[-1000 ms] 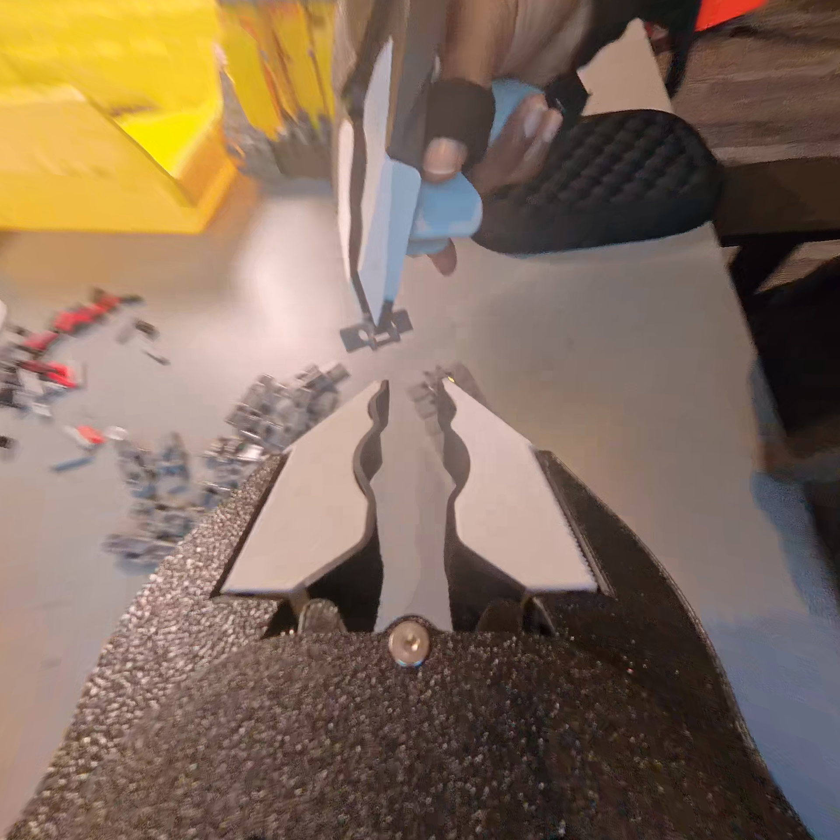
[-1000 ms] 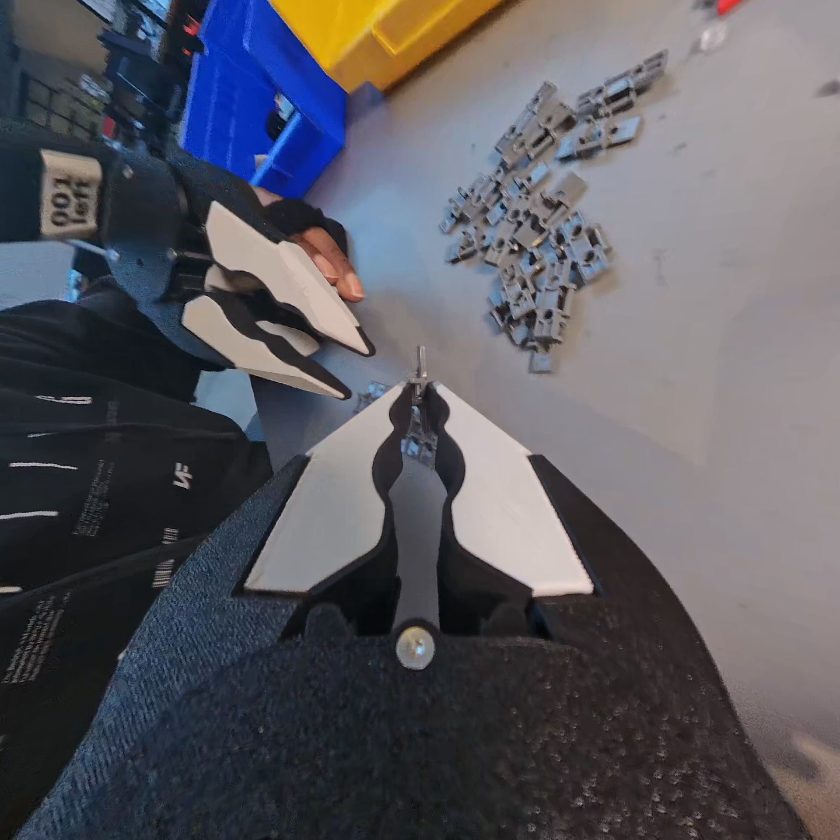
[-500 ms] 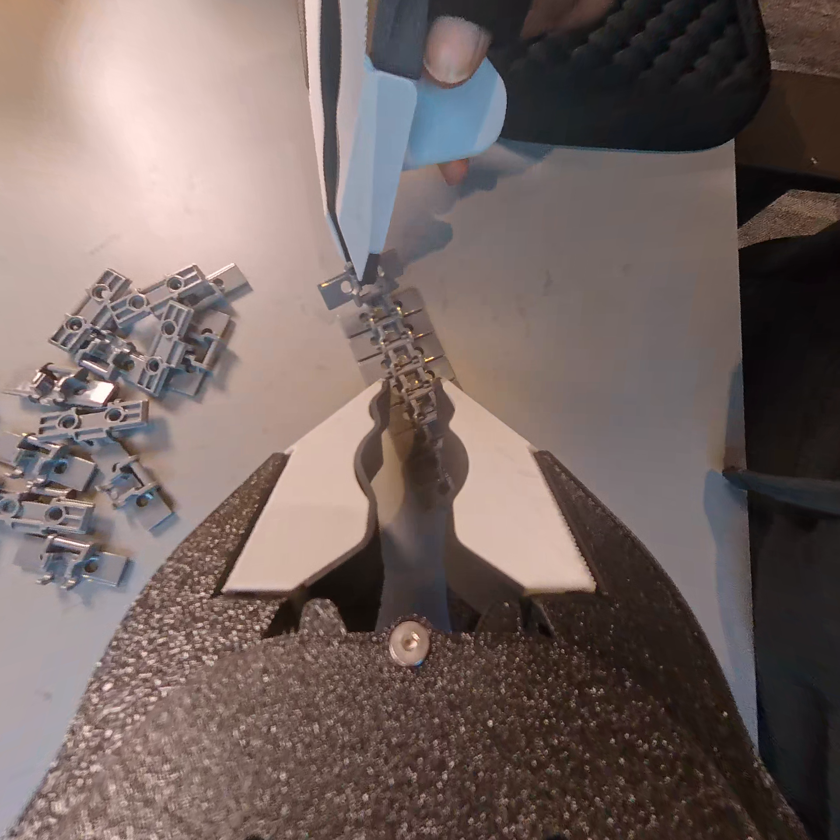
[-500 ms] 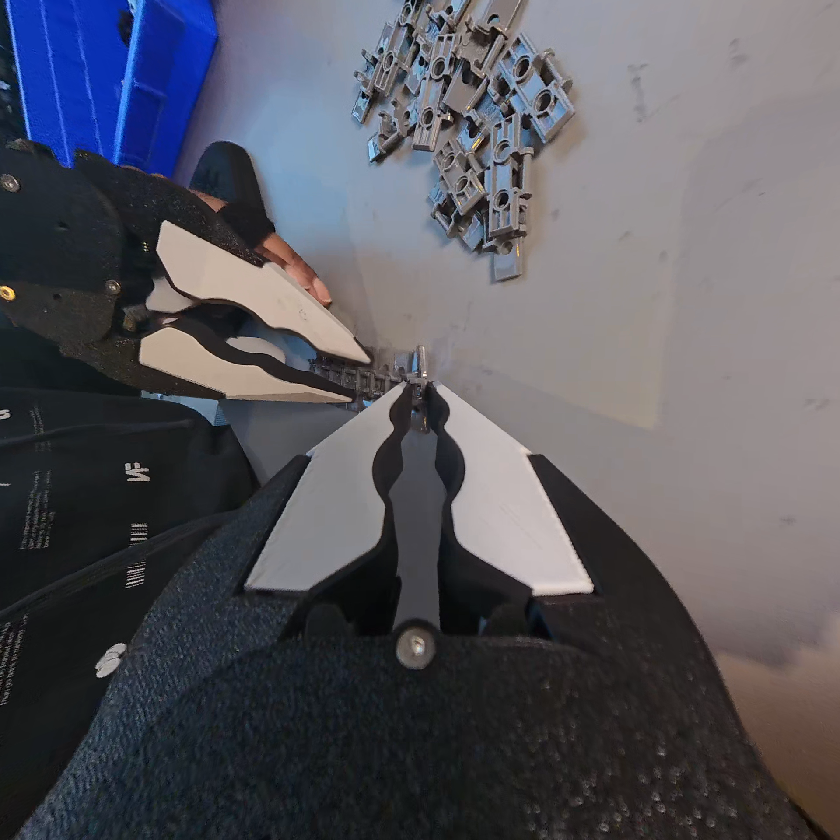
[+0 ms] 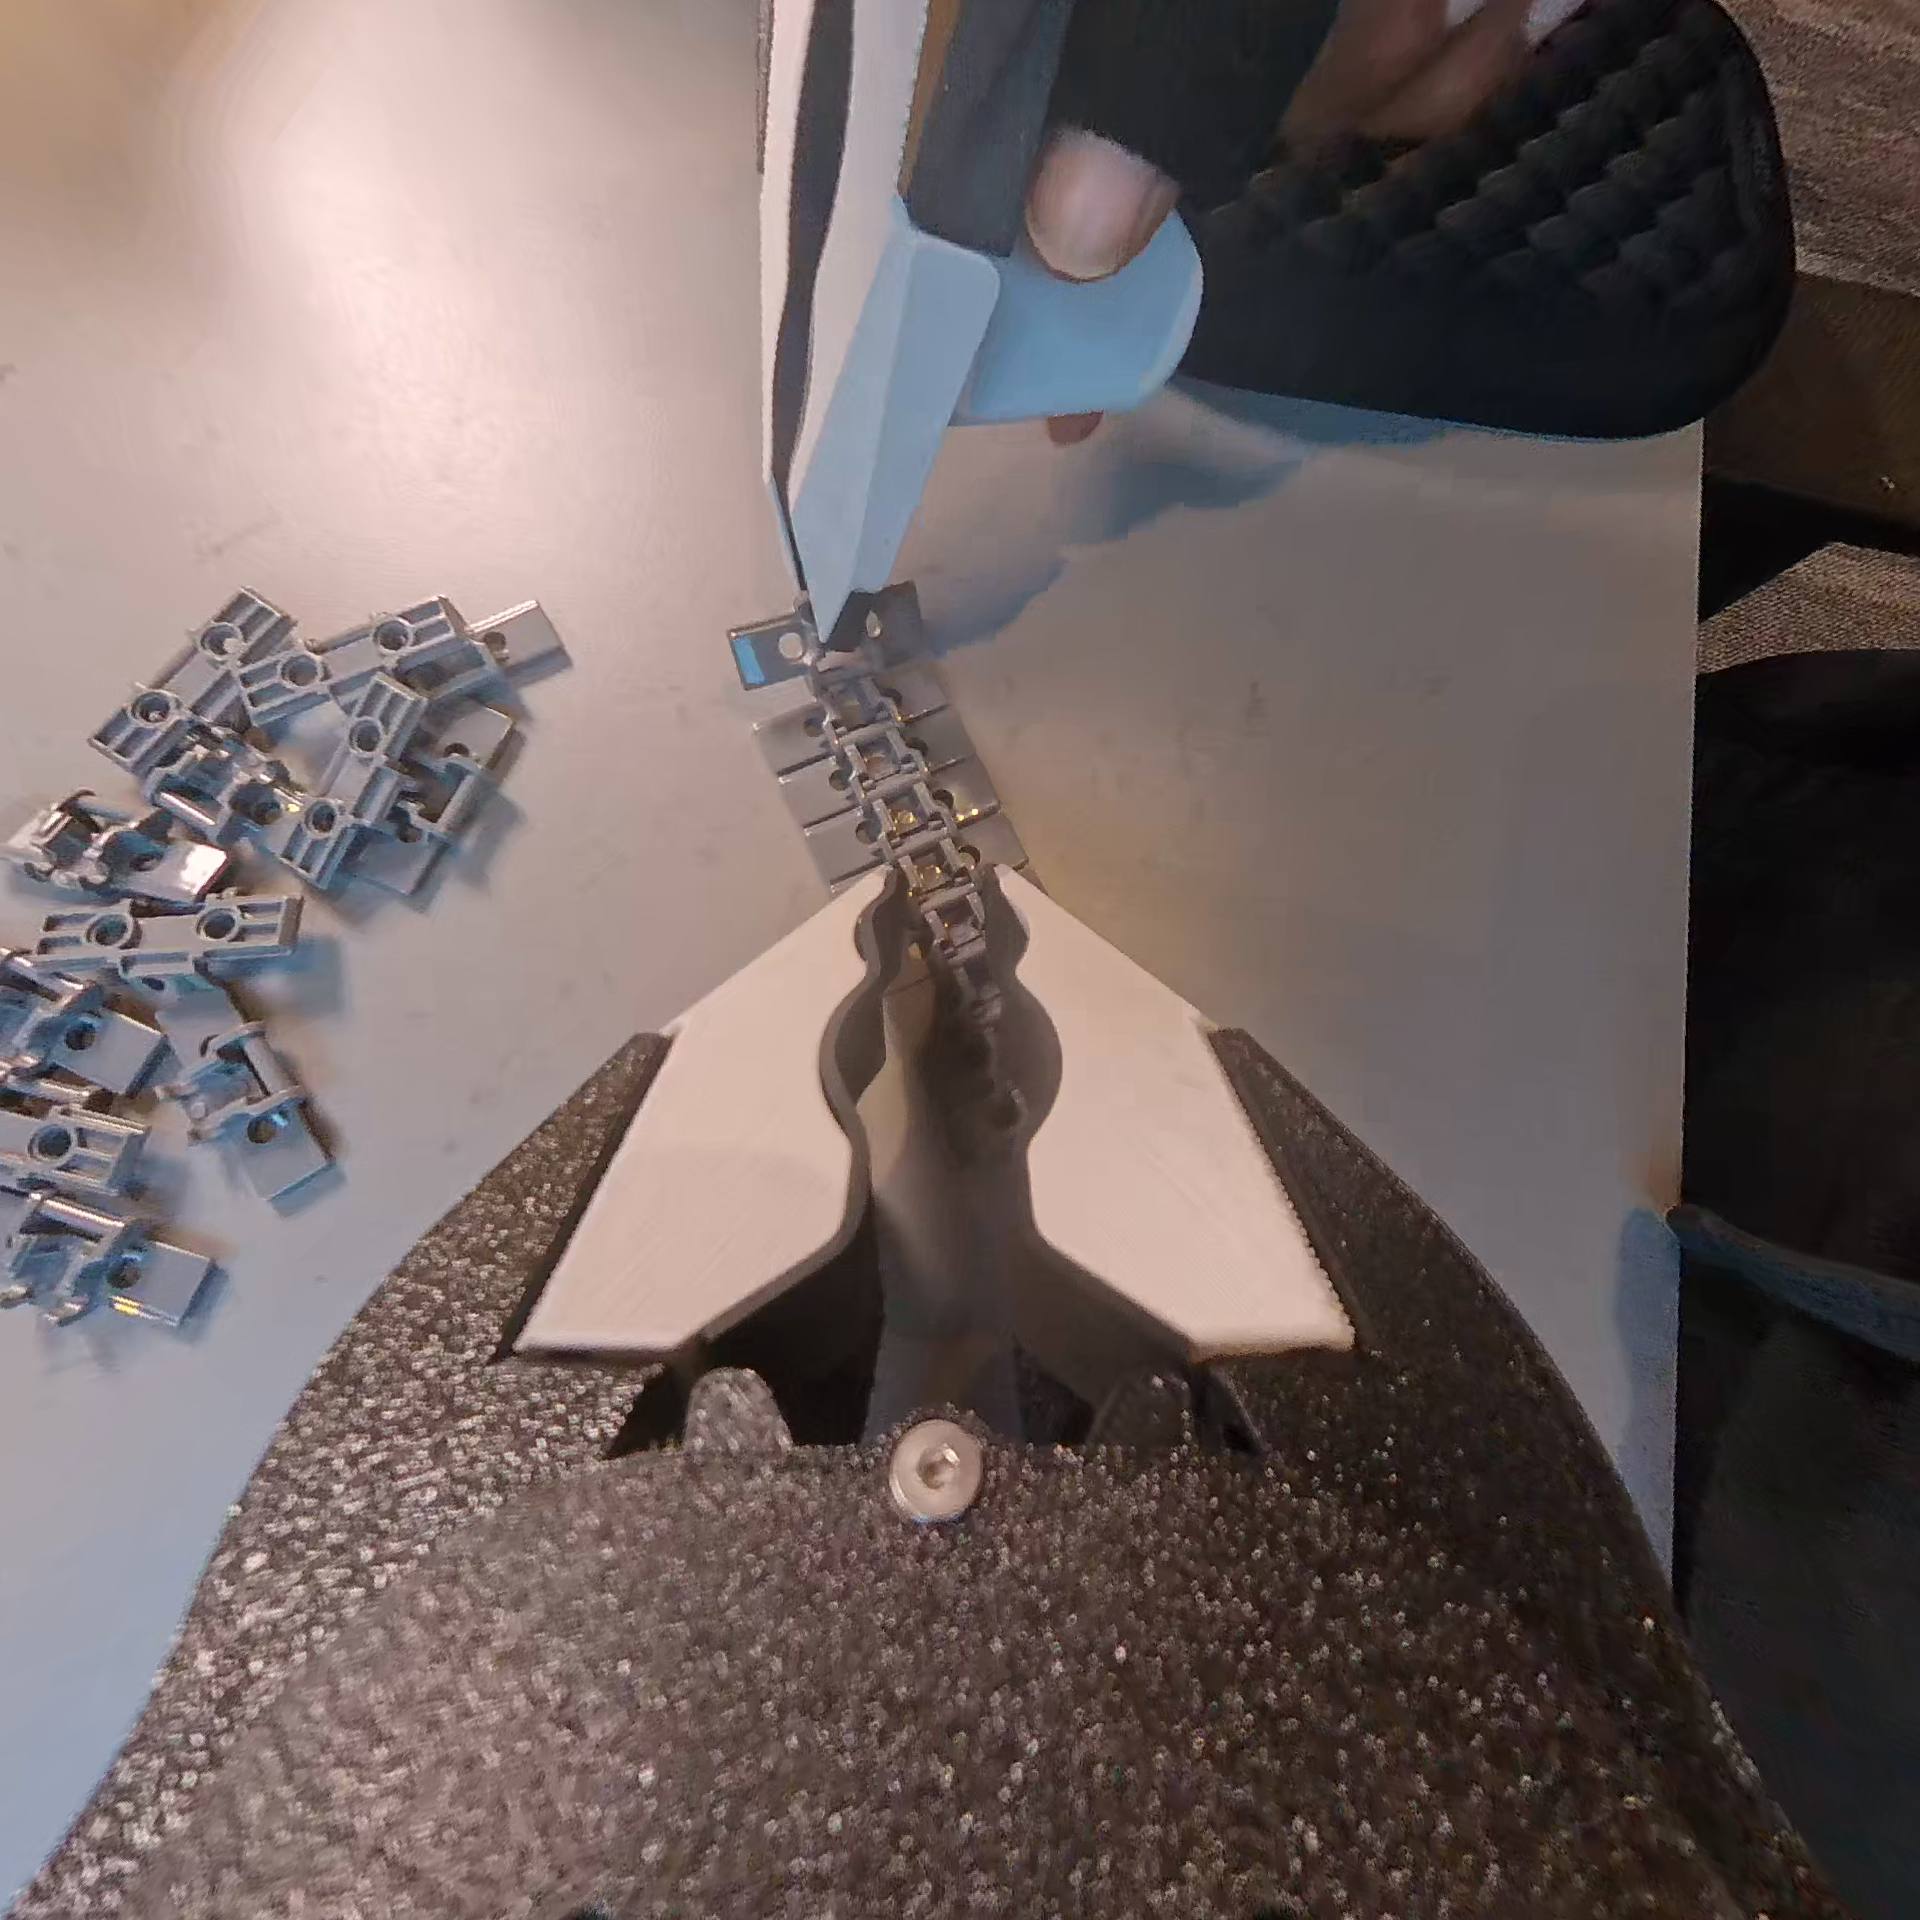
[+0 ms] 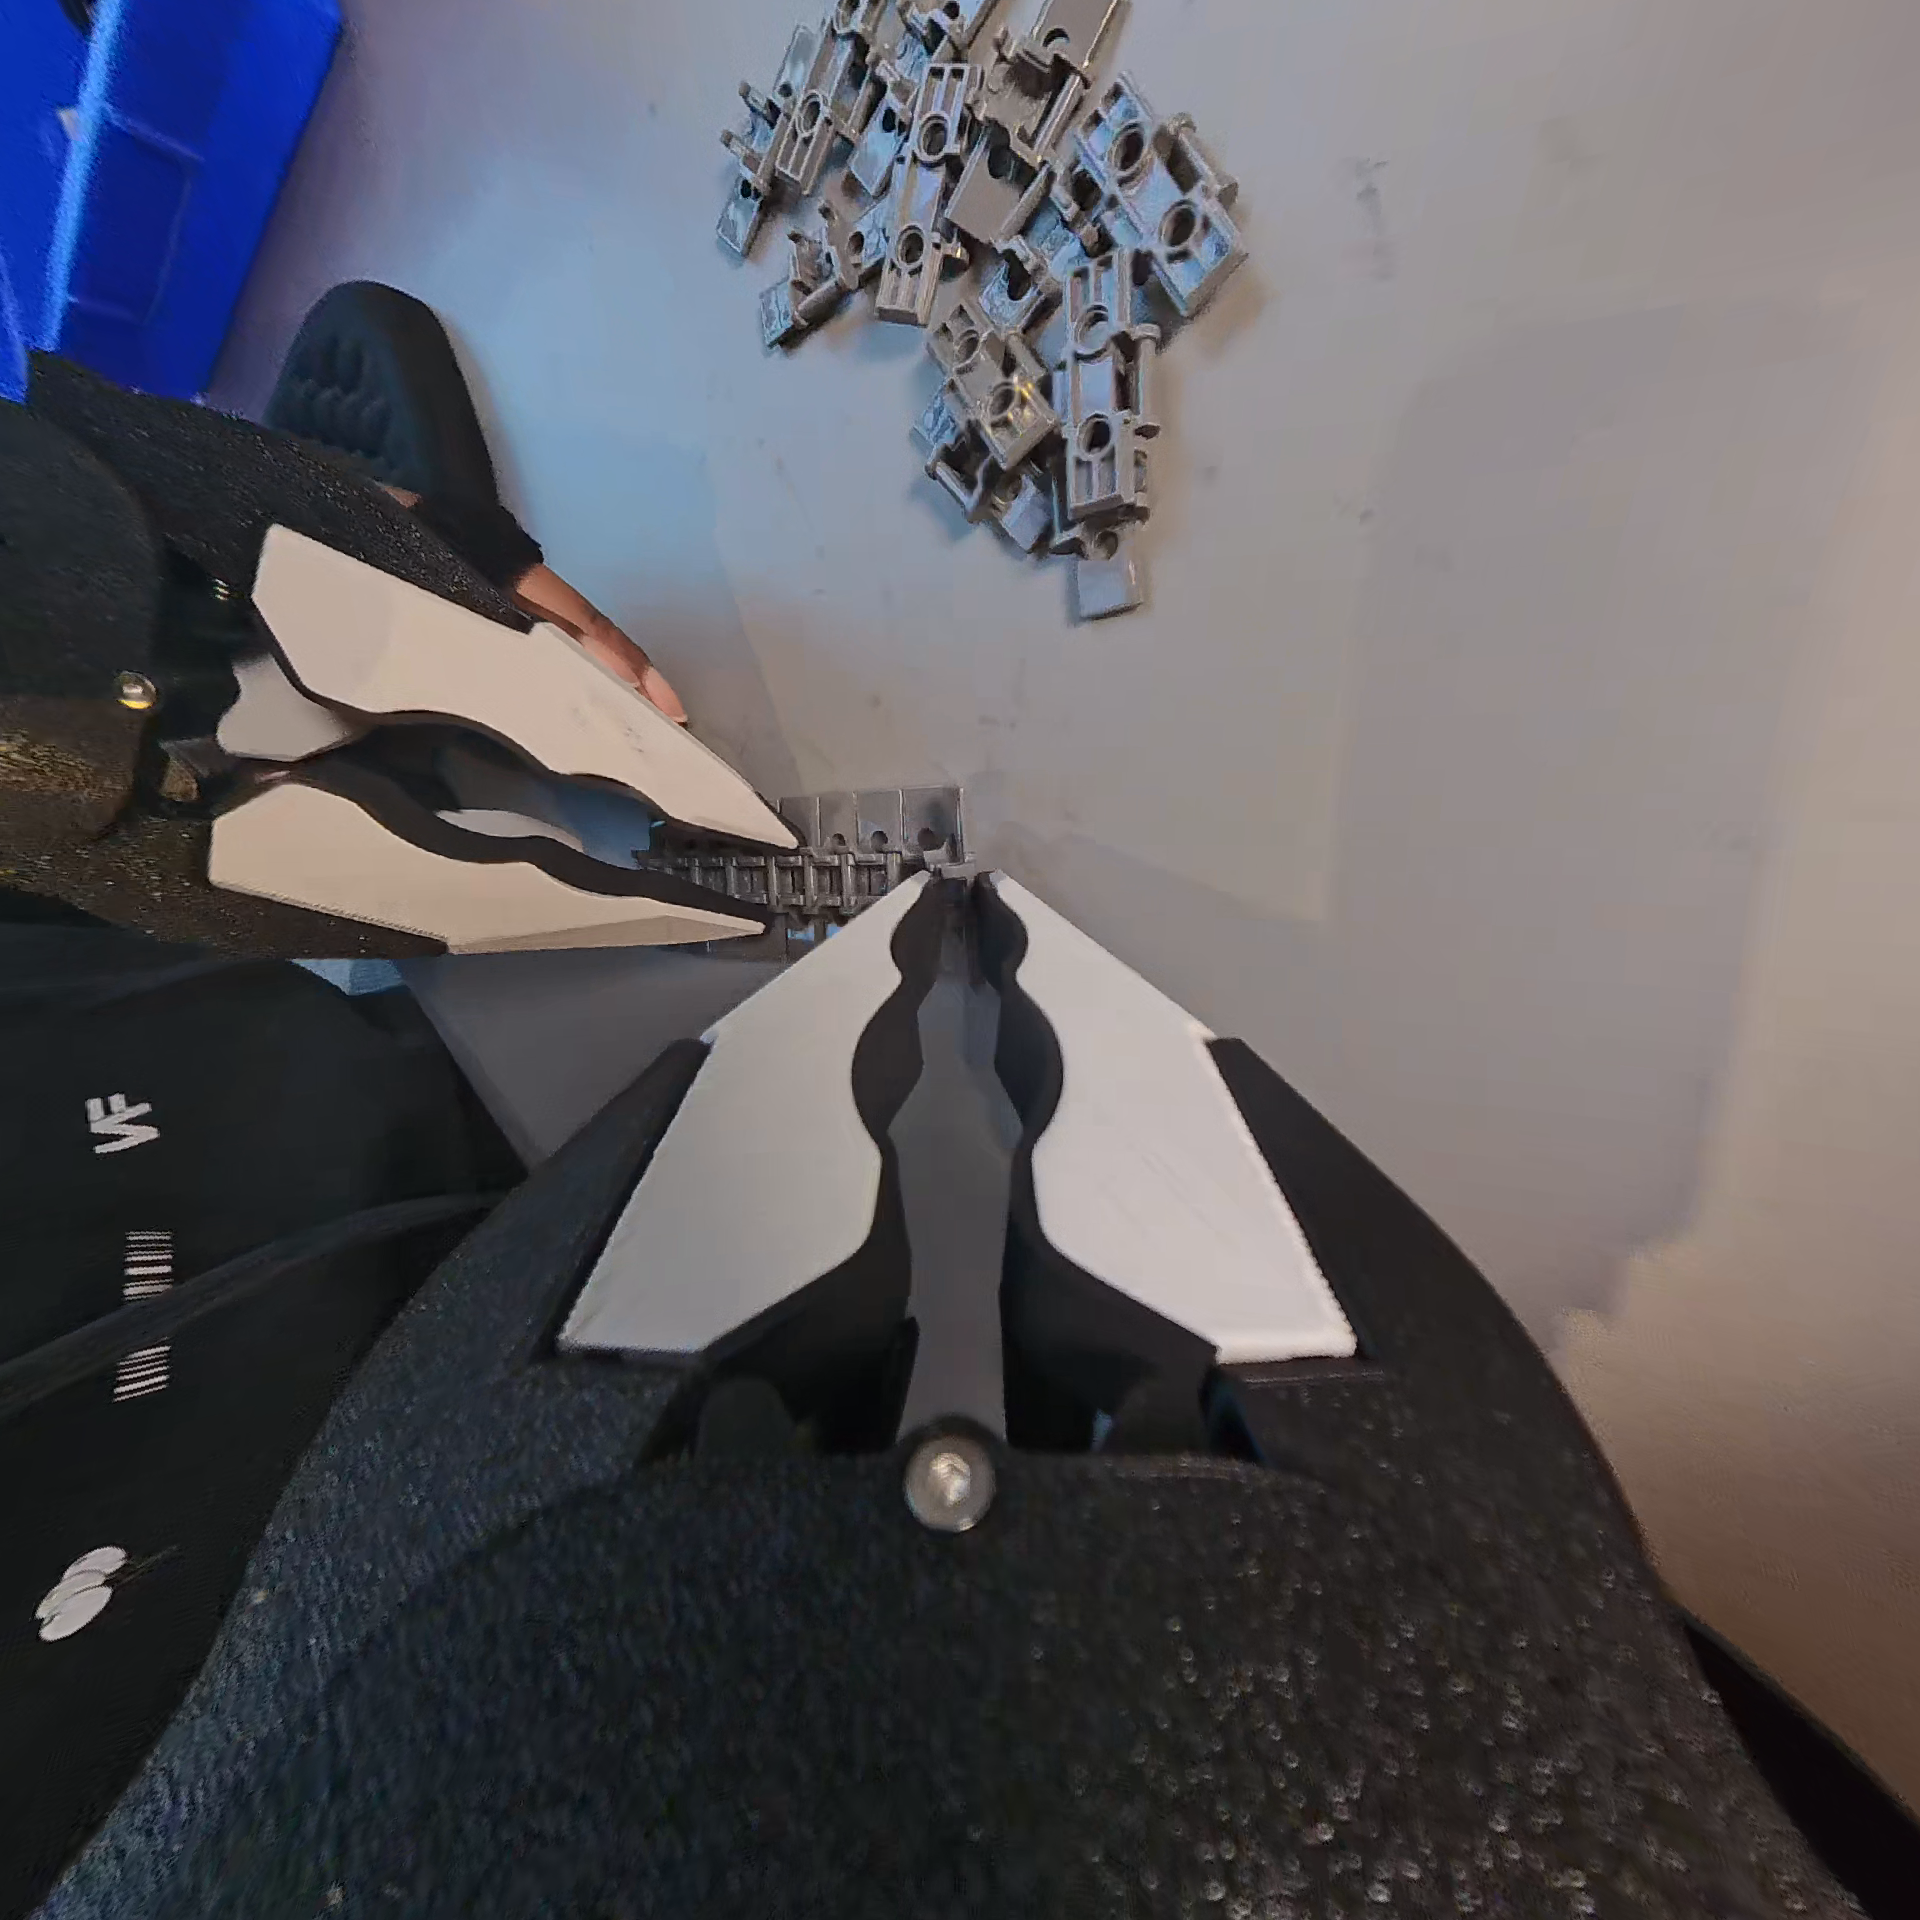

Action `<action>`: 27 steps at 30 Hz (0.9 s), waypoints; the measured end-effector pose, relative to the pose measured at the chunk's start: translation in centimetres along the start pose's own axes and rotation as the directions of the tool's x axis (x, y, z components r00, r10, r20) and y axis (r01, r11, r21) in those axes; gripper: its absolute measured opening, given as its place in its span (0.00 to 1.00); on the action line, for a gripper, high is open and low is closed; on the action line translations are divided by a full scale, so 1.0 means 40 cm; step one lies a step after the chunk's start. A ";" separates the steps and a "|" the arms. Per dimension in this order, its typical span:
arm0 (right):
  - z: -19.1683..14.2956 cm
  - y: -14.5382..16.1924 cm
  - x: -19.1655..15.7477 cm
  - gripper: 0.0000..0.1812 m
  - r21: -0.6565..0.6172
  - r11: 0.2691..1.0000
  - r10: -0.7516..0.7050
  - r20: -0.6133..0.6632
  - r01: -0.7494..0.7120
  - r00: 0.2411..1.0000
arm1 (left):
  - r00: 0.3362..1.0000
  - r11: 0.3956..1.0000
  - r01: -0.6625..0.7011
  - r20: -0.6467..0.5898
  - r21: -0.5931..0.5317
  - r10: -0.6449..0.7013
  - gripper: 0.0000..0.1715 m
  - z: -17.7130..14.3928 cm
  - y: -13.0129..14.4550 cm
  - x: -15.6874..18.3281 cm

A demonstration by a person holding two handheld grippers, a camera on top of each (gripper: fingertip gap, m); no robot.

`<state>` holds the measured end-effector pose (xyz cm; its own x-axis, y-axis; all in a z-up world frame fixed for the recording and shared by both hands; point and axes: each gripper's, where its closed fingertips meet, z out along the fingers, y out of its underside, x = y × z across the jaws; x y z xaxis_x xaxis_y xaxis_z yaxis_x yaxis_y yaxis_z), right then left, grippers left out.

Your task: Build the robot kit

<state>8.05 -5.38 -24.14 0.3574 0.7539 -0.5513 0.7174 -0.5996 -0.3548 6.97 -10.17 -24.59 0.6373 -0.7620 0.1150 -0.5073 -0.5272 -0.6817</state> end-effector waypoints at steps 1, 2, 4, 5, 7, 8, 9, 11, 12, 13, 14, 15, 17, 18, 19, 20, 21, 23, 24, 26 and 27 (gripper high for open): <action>0.001 0.001 0.002 0.03 -0.015 1.000 -0.024 -0.023 0.024 0.999 | 1.000 1.000 -0.002 0.002 0.001 0.002 0.08 0.000 0.000 0.000; 0.003 0.002 0.004 0.04 -0.031 0.998 -0.049 -0.047 0.048 0.998 | 1.000 1.000 -0.002 0.004 0.002 0.002 0.08 0.000 0.000 0.000; 0.004 0.004 0.006 0.04 -0.063 0.995 -0.079 -0.078 0.074 0.994 | 1.000 1.000 -0.005 0.005 0.004 0.005 0.08 0.000 0.000 0.001; 0.005 0.004 0.007 0.04 -0.075 0.994 -0.090 -0.088 0.083 0.992 | 1.000 1.000 -0.007 0.006 0.005 0.007 0.08 0.000 0.001 0.001; 0.006 0.006 0.007 0.04 -0.110 0.989 -0.111 -0.106 0.099 0.988 | 1.000 1.000 -0.013 0.006 0.004 0.013 0.08 0.000 0.001 0.001; 0.006 0.006 0.007 0.04 -0.136 0.984 -0.128 -0.118 0.112 0.985 | 1.000 1.000 -0.019 0.006 0.003 0.019 0.08 0.000 0.002 0.001; 0.007 0.005 0.008 0.04 -0.167 0.977 -0.153 -0.131 0.130 0.980 | 1.000 1.000 -0.026 0.004 0.001 0.026 0.08 0.001 0.002 0.002; 0.009 0.004 0.008 0.04 -0.234 0.959 -0.201 -0.152 0.162 0.968 | 0.999 0.999 -0.035 -0.003 -0.002 0.035 0.08 0.001 0.002 0.004; 0.011 0.003 0.008 0.04 -0.261 0.950 -0.220 -0.162 0.173 0.962 | 0.999 0.999 -0.037 -0.004 0.000 0.037 0.08 0.001 0.003 0.004; 0.012 0.001 0.008 0.04 -0.291 0.939 -0.239 -0.169 0.183 0.956 | 0.999 0.999 -0.038 -0.006 0.000 0.038 0.08 0.000 0.004 0.005; 0.013 0.001 0.008 0.04 -0.320 0.927 -0.259 -0.175 0.193 0.950 | 0.999 0.999 -0.040 -0.006 -0.001 0.040 0.08 0.000 0.004 0.005; 0.013 0.001 0.008 0.04 -0.344 0.916 -0.279 -0.181 0.205 0.943 | 0.999 0.999 -0.042 -0.005 -0.001 0.042 0.08 0.000 0.005 0.006; 0.014 0.001 0.008 0.04 -0.382 0.897 -0.313 -0.193 0.222 0.930 | 0.999 0.999 -0.045 -0.004 -0.001 0.045 0.08 0.000 0.005 0.006; 0.014 0.001 0.009 0.04 -0.398 0.888 -0.329 -0.199 0.231 0.923 | 0.999 0.999 -0.045 -0.005 -0.001 0.045 0.08 0.000 0.005 0.006; 0.014 0.000 0.009 0.04 -0.414 0.876 -0.357 -0.208 0.249 0.911 | 0.999 0.999 -0.045 -0.007 -0.001 0.045 0.08 0.000 0.005 0.007; 0.017 0.000 0.010 0.03 -0.425 0.864 -0.386 -0.220 0.268 0.896 | 0.999 0.999 -0.045 -0.010 -0.001 0.045 0.08 0.000 0.005 0.008; 0.018 0.003 0.012 0.04 -0.441 0.849 -0.418 -0.224 0.290 0.880 | 0.999 0.999 -0.045 -0.010 0.000 0.045 0.08 0.001 0.005 0.008; 0.019 0.001 0.012 0.04 -0.441 0.848 -0.421 -0.226 0.293 0.878 | 0.999 0.999 -0.046 -0.011 0.001 0.046 0.08 0.000 0.005 0.008; 0.019 0.001 0.012 0.04 -0.432 0.853 -0.418 -0.225 0.294 0.880 | 0.999 0.999 -0.045 -0.012 0.002 0.045 0.08 0.000 0.005 0.008; 0.018 0.000 0.012 0.04 -0.427 0.849 -0.436 -0.232 0.312 0.869 | 0.999 0.999 -0.044 -0.015 0.003 0.044 0.08 0.000 0.005 0.008; 0.018 0.000 0.012 0.04 -0.422 0.849 -0.442 -0.234 0.319 0.866 | 0.999 0.999 -0.042 -0.017 0.003 0.042 0.09 0.000 0.005 0.008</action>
<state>7.80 -5.19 -24.94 0.1325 0.9806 -0.1443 0.9752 -0.1550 -0.1579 7.08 -10.54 -24.67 0.6054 -0.7898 0.0989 -0.5318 -0.4938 -0.6881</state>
